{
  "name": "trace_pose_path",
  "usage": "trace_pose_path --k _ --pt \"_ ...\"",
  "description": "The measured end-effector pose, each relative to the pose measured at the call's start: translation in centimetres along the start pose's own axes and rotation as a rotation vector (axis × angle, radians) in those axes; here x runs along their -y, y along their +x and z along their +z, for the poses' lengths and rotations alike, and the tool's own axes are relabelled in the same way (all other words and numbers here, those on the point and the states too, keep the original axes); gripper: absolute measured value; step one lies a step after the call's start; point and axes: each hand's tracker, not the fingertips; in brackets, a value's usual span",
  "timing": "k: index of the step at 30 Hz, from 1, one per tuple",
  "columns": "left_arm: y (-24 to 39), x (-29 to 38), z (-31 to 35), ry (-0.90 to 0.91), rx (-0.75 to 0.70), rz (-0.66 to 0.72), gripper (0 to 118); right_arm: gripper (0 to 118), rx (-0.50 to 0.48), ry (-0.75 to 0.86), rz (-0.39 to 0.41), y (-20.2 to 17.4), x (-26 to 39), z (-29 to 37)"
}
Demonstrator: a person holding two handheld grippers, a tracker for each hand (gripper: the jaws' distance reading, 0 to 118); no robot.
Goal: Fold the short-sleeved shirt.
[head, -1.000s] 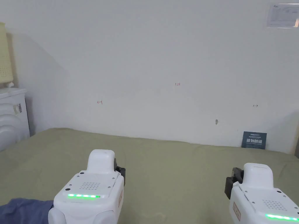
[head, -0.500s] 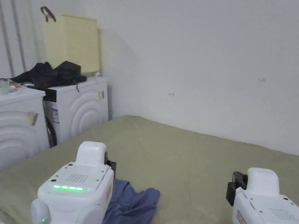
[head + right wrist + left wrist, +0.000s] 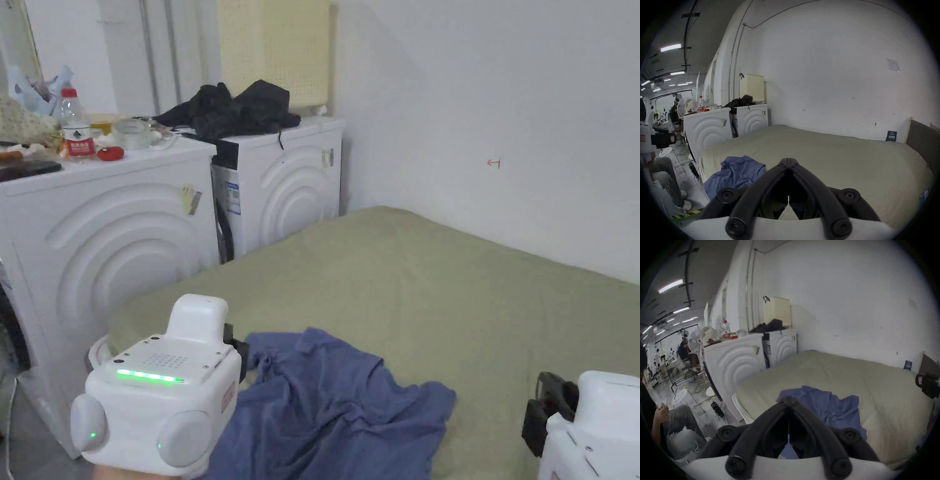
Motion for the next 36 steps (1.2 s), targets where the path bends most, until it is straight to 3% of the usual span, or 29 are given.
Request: trace_pose_path --k 12,13,14,15,16,21,24,26,27,28,29,30,31,36 --pt "9.6 6.2 -17.5 -0.420 0.277 -0.098 3 0 0.041 -0.157 -0.015 3.0 4.7 -4.4" --pt "10.2 6.8 -18.8 -0.457 0.301 -0.112 14 0 0.038 -0.166 -0.017 3.1 5.2 -4.6" --pt "10.7 7.4 -20.0 -0.490 0.315 -0.123 45 0 0.037 -0.173 -0.014 3.2 5.6 -4.7" --pt "11.3 8.1 -21.4 -0.538 0.324 -0.113 103 0 0.040 -0.184 -0.007 3.3 6.1 -4.8" --pt "11.6 8.6 -22.4 -0.567 0.330 -0.105 118 0 0.038 -0.193 -0.002 3.5 6.5 -4.8" --pt "13.7 11.0 -25.1 -0.608 0.284 -0.229 118 0 0.040 -0.246 0.015 4.6 8.4 -4.6" --pt "13.7 10.9 -25.5 -0.639 0.277 -0.200 118 0 0.056 -0.265 0.009 5.6 8.9 -4.3" --pt "13.8 10.4 -24.7 -0.644 0.278 -0.207 110 0 0.065 -0.267 -0.008 6.4 8.9 -3.6" --pt "13.8 10.3 -24.3 -0.643 0.280 -0.211 94 0 0.070 -0.267 -0.014 6.7 8.9 -3.2" --pt "14.0 10.1 -23.8 -0.642 0.290 -0.211 70 0 0.076 -0.267 -0.018 7.0 8.8 -2.8" --pt "14.3 9.4 -22.7 -0.620 0.298 -0.220 29 0 0.083 -0.268 -0.020 7.3 8.7 -2.2" --pt "14.5 8.9 -21.9 -0.574 0.299 -0.244 12 0 0.090 -0.266 -0.022 7.8 8.6 -1.4" --pt "14.8 8.8 -21.6 -0.562 0.289 -0.255 6 0 0.096 -0.263 -0.024 8.2 8.5 -0.9" --pt "14.9 6.9 -19.2 -0.536 0.250 -0.250 6 0 0.144 -0.240 -0.031 11.0 7.6 3.8"
